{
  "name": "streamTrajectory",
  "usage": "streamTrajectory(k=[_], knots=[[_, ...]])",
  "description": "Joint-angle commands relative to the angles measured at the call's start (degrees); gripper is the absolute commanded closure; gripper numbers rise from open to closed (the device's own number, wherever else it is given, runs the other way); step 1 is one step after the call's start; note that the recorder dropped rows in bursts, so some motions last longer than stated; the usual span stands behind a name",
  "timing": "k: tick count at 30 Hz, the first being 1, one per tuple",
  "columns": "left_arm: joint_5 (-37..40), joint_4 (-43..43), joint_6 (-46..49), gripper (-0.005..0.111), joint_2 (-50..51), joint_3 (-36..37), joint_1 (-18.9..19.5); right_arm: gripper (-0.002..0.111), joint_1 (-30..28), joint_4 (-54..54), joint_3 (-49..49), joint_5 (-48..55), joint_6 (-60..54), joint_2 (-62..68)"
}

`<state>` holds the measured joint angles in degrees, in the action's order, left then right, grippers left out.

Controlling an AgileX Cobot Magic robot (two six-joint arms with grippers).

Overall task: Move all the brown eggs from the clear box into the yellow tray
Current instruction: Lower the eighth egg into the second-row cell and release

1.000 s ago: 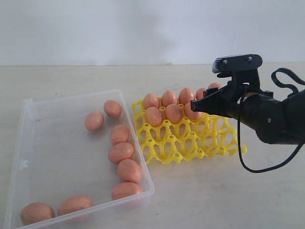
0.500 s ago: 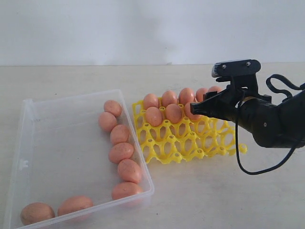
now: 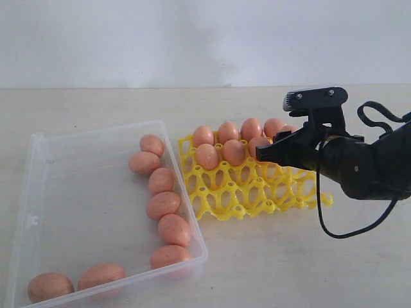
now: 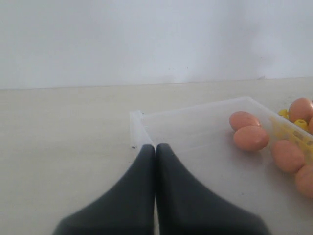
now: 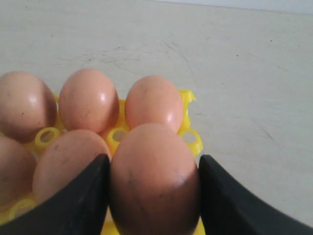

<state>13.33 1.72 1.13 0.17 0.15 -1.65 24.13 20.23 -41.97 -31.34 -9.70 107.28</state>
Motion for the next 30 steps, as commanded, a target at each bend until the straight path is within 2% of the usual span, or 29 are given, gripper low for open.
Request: streamTrajectory(k=[1,5,9,16,20,30], knots=[[-0.07,0.31,0.03,0.111,-0.17,-0.15,-0.23,0.098,-0.12,-0.10,-0.13,-0.37,0.17,0.03],[-0.07,0.31,0.03,0.111,-0.17,-0.15,-0.23,0.097,-0.12,-1.60,-0.13,-1.18,0.17,0.03],[-0.07,0.31,0.03,0.111,-0.17,-0.15,-0.23,0.097,-0.12,-4.24,0.07,-8.98,-0.31,1.27],[-0.07,0.31,0.03,0.111,-0.17,-0.15,-0.23,0.097,-0.12,-5.04,0.10,-14.64,1.45,1.53],[-0.07,0.31,0.03,0.111,-0.17,-0.15,-0.23,0.097,-0.12,-6.18,0.46,-16.51,5.82,3.13],[-0.07,0.31,0.03,0.111,-0.17,-0.15,-0.23,0.097,-0.12,-6.51,1.52,-17.54,8.15,4.25]])
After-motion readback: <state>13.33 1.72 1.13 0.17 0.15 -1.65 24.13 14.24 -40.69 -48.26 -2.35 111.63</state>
